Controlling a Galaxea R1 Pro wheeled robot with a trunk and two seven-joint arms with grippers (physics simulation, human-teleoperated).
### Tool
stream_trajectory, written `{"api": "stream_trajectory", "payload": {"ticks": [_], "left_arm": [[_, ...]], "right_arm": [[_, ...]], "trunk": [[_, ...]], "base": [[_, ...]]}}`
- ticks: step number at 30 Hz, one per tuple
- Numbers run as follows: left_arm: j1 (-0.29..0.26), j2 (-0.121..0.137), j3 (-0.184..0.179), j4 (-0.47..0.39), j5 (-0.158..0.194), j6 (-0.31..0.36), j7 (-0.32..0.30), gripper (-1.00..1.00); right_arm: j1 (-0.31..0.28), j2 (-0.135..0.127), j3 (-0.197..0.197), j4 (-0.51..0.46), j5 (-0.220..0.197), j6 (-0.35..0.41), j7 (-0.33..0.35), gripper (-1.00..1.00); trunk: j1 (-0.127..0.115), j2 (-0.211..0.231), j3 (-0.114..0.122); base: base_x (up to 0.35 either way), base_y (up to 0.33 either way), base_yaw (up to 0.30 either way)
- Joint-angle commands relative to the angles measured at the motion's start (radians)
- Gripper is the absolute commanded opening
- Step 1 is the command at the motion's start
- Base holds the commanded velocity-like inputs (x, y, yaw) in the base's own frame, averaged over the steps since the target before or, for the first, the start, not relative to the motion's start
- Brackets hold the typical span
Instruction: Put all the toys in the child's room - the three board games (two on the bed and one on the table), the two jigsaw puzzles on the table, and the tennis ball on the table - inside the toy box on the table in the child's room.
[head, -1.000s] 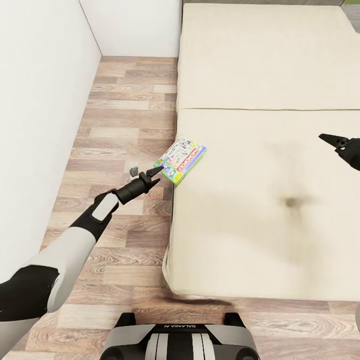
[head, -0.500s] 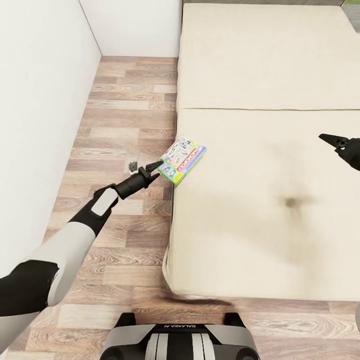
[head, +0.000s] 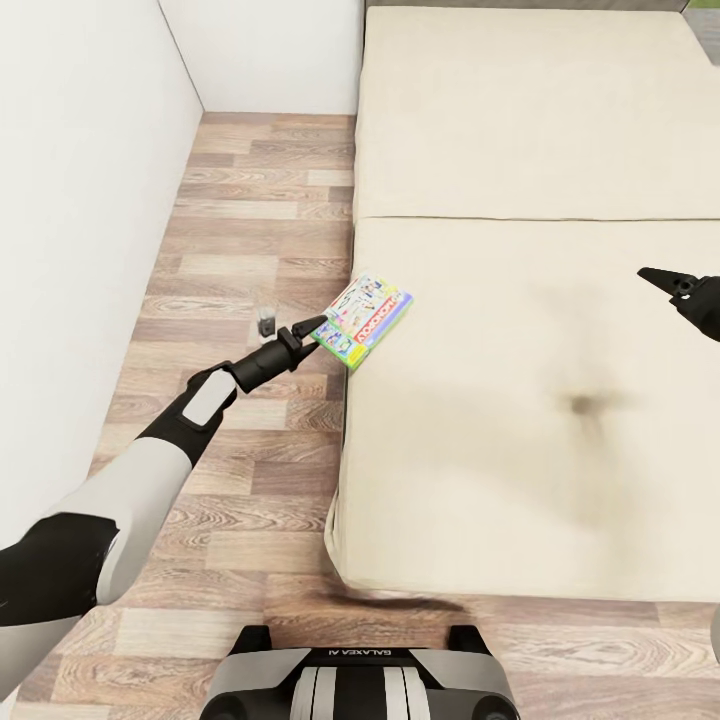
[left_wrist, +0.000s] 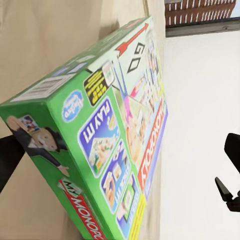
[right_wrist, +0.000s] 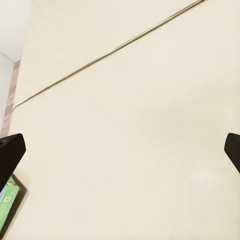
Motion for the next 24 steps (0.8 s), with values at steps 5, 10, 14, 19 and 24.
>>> {"api": "stream_trajectory", "payload": {"ticks": [5, 10, 14, 19, 24], "left_arm": [[-0.002, 0.001, -0.005, 0.013, 0.010, 0.005, 0.000, 1.00], [-0.003, 0.001, -0.006, 0.020, 0.010, 0.005, 0.000, 1.00], [-0.003, 0.000, -0.006, 0.024, 0.010, 0.004, 0.001, 1.00], [-0.002, 0.000, -0.006, 0.027, 0.010, 0.000, 0.001, 1.00], [0.001, 0.001, -0.006, 0.029, -0.010, -0.005, 0.001, 1.00]], "right_arm": [[-0.001, 0.000, -0.001, 0.000, 0.009, 0.005, 0.010, 1.00], [-0.001, 0.000, -0.001, 0.000, 0.009, 0.005, 0.010, 1.00], [-0.001, 0.000, -0.001, 0.000, 0.009, 0.005, 0.010, 1.00], [-0.001, 0.000, -0.001, 0.000, 0.010, 0.005, 0.010, 1.00], [-0.001, 0.001, -0.001, 0.000, 0.010, 0.005, 0.010, 1.00]], "trunk": [[0.000, 0.000, 0.000], [0.000, 0.000, 0.000], [0.000, 0.000, 0.000], [0.000, 0.000, 0.000], [0.000, 0.000, 0.000]], "base": [[0.000, 0.000, 0.000], [0.000, 0.000, 0.000], [0.000, 0.000, 0.000], [0.000, 0.000, 0.000], [0.000, 0.000, 0.000]]}}
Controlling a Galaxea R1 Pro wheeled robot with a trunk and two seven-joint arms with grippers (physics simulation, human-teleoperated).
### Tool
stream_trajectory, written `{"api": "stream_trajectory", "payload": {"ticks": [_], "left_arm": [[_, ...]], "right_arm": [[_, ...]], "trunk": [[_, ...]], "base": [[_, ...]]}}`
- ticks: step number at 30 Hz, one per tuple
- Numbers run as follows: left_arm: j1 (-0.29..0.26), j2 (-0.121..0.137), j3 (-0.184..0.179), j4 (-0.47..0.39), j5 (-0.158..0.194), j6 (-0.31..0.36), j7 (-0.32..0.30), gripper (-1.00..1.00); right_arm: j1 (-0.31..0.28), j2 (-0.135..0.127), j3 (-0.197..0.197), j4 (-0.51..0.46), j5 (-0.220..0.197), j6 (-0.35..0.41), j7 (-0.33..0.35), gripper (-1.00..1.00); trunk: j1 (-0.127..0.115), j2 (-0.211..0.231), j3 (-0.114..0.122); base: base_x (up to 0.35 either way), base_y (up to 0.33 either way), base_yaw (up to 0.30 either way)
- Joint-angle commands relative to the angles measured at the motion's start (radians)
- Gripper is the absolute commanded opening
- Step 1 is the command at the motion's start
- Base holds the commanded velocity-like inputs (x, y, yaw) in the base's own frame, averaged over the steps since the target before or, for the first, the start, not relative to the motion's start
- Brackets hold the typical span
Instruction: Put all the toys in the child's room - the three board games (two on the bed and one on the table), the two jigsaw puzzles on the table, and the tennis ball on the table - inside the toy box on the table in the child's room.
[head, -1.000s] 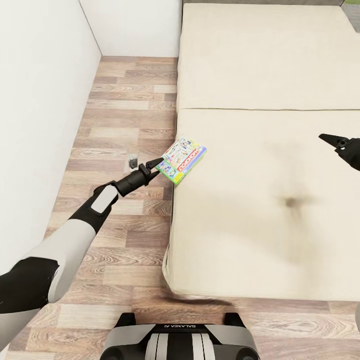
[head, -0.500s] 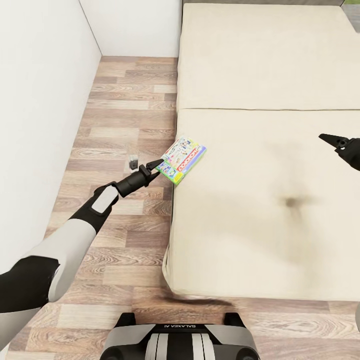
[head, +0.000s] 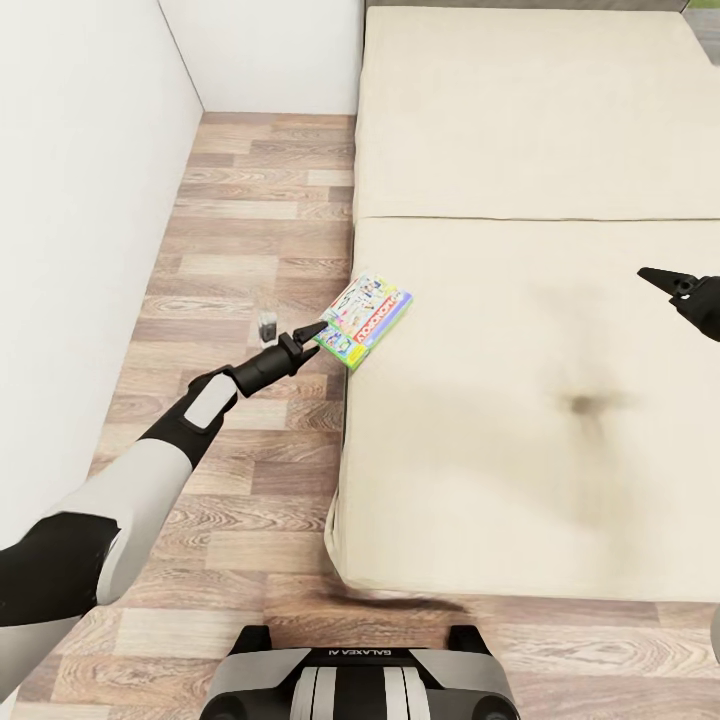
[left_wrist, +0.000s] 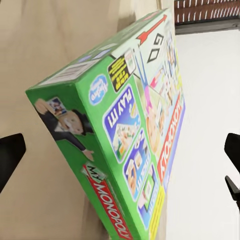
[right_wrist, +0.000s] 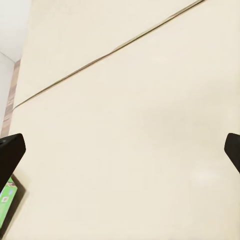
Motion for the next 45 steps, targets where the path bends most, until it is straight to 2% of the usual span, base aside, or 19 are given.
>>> {"api": "stream_trajectory", "payload": {"ticks": [1, 6, 15, 33, 45], "left_arm": [[-0.001, 0.001, -0.005, 0.000, 0.010, 0.006, 0.000, 1.00], [0.002, 0.003, -0.002, 0.003, -0.014, 0.003, 0.000, 1.00], [0.007, 0.005, 0.000, 0.005, -0.028, 0.002, -0.001, 1.00], [0.009, 0.006, 0.000, 0.008, -0.034, 0.001, -0.001, 1.00], [0.004, 0.001, -0.002, 0.051, -0.034, -0.029, -0.002, 1.00]], "right_arm": [[-0.001, 0.000, -0.001, 0.000, 0.010, 0.005, 0.010, 1.00], [0.000, 0.001, -0.001, 0.000, 0.010, 0.005, 0.010, 1.00], [0.001, 0.001, 0.000, 0.000, 0.010, 0.005, 0.010, 1.00], [0.001, 0.001, 0.000, 0.000, 0.010, 0.005, 0.010, 1.00], [0.001, 0.001, 0.001, 0.000, 0.010, 0.005, 0.010, 1.00]], "trunk": [[0.000, 0.000, 0.000], [0.000, 0.000, 0.000], [0.000, 0.000, 0.000], [0.000, 0.000, 0.000], [0.000, 0.000, 0.000]], "base": [[0.000, 0.000, 0.000], [0.000, 0.000, 0.000], [0.000, 0.000, 0.000], [0.000, 0.000, 0.000], [0.000, 0.000, 0.000]]}}
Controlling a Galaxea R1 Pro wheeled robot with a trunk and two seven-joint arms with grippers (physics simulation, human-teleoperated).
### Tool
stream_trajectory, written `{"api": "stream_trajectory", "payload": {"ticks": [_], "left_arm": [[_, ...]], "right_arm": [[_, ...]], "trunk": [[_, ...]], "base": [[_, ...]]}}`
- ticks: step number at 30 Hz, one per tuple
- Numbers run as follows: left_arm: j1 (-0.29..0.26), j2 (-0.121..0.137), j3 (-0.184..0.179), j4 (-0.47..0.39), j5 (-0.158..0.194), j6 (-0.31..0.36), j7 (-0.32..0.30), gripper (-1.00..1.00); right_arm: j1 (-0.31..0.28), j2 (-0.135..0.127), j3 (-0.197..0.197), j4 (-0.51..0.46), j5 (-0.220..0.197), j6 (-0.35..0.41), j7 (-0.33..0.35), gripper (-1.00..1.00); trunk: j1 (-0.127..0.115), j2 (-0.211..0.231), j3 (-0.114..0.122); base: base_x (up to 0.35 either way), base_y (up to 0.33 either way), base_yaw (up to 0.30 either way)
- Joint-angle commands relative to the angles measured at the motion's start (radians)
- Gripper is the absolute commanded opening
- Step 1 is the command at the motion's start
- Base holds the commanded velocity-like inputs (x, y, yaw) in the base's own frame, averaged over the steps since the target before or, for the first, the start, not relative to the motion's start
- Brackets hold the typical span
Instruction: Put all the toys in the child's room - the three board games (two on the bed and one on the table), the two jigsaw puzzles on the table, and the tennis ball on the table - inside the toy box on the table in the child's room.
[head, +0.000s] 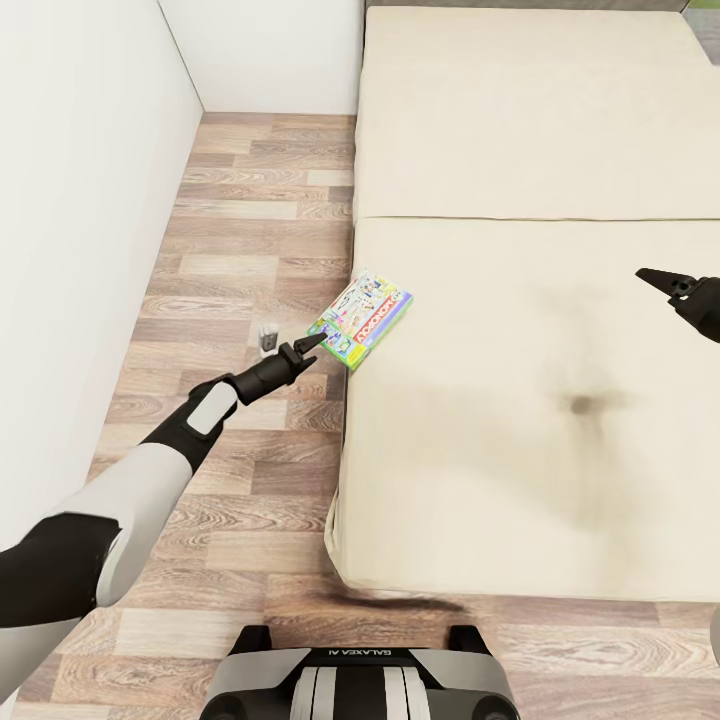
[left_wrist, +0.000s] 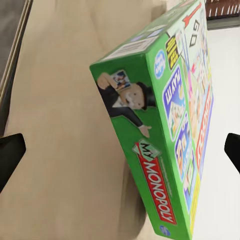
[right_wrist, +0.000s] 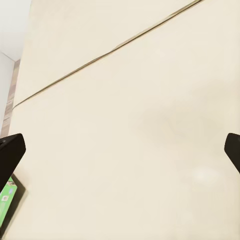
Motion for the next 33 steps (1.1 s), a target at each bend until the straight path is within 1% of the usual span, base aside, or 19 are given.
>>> {"api": "stream_trajectory", "payload": {"ticks": [1, 15, 33], "left_arm": [[-0.002, 0.000, -0.005, 0.003, 0.011, 0.003, 0.000, 1.00], [-0.005, -0.002, -0.005, 0.015, 0.010, -0.009, -0.001, 1.00], [-0.003, 0.002, -0.005, 0.016, 0.012, -0.012, -0.003, 1.00]], "right_arm": [[-0.001, 0.000, -0.001, 0.000, 0.010, 0.005, 0.010, 1.00], [-0.001, 0.000, -0.002, 0.000, 0.010, 0.005, 0.010, 1.00], [-0.001, 0.000, -0.004, 0.000, 0.010, 0.005, 0.010, 1.00]], "trunk": [[0.000, 0.000, 0.000], [0.000, 0.000, 0.000], [0.000, 0.000, 0.000]], "base": [[0.000, 0.000, -0.006], [0.000, 0.000, -0.080], [0.000, 0.000, -0.017]]}}
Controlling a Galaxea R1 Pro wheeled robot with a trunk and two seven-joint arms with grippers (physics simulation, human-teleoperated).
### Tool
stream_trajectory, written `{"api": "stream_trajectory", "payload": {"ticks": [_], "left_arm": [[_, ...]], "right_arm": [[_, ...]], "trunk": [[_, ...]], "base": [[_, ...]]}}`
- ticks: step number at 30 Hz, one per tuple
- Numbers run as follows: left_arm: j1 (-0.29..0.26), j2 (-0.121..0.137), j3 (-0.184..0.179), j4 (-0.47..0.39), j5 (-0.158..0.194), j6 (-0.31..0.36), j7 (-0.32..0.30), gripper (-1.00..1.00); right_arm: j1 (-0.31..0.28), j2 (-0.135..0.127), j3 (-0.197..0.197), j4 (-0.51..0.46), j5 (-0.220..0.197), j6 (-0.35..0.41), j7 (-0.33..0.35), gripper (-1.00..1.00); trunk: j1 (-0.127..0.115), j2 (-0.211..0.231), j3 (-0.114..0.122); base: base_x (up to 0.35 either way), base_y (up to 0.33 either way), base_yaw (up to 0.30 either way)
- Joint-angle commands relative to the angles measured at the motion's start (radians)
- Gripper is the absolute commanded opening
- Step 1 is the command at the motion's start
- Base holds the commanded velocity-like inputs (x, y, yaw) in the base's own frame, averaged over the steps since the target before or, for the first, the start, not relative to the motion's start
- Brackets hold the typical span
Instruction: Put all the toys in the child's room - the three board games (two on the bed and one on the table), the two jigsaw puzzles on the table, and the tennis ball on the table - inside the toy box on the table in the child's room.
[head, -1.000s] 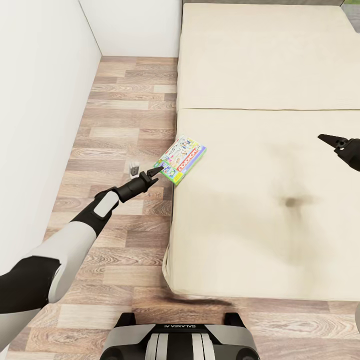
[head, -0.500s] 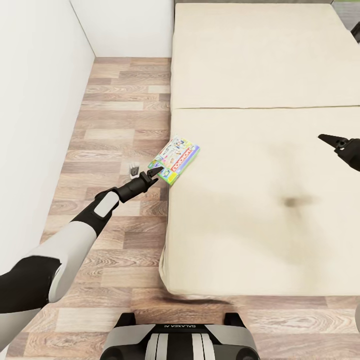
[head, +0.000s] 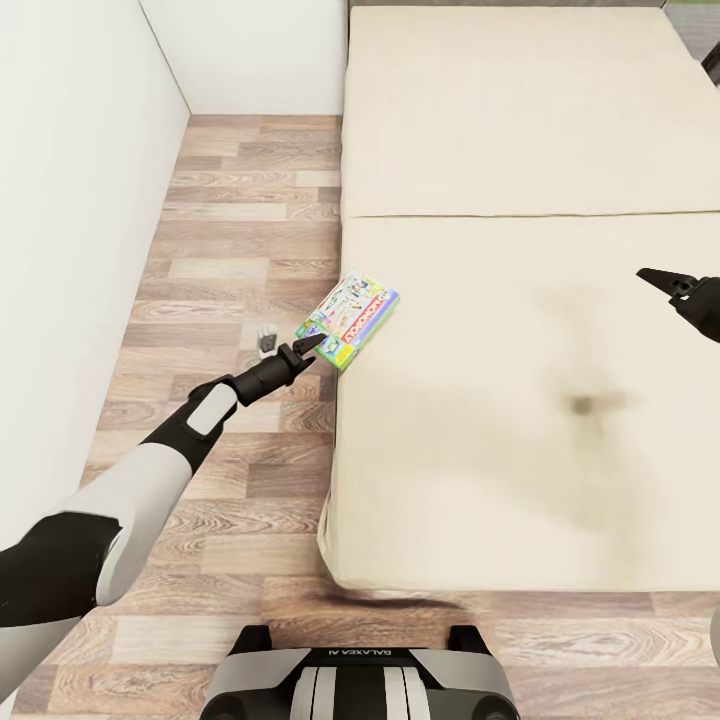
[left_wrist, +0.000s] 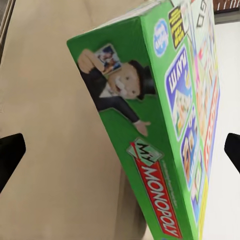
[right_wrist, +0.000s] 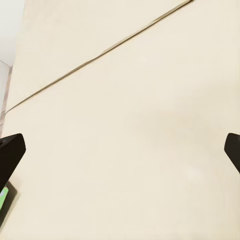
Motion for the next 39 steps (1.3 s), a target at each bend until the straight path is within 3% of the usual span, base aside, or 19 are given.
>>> {"api": "stream_trajectory", "payload": {"ticks": [1, 39], "left_arm": [[0.000, 0.002, -0.004, 0.000, 0.011, 0.007, -0.001, 1.00], [-0.006, 0.007, -0.002, -0.001, 0.009, 0.006, -0.028, 1.00]], "right_arm": [[-0.001, 0.000, -0.001, 0.000, 0.010, 0.005, 0.010, 1.00], [0.002, 0.000, -0.001, 0.000, 0.010, 0.005, 0.010, 1.00]], "trunk": [[0.000, 0.000, 0.000], [0.000, 0.000, 0.000]], "base": [[0.000, 0.000, -0.003], [0.000, 0.000, -0.034]]}}
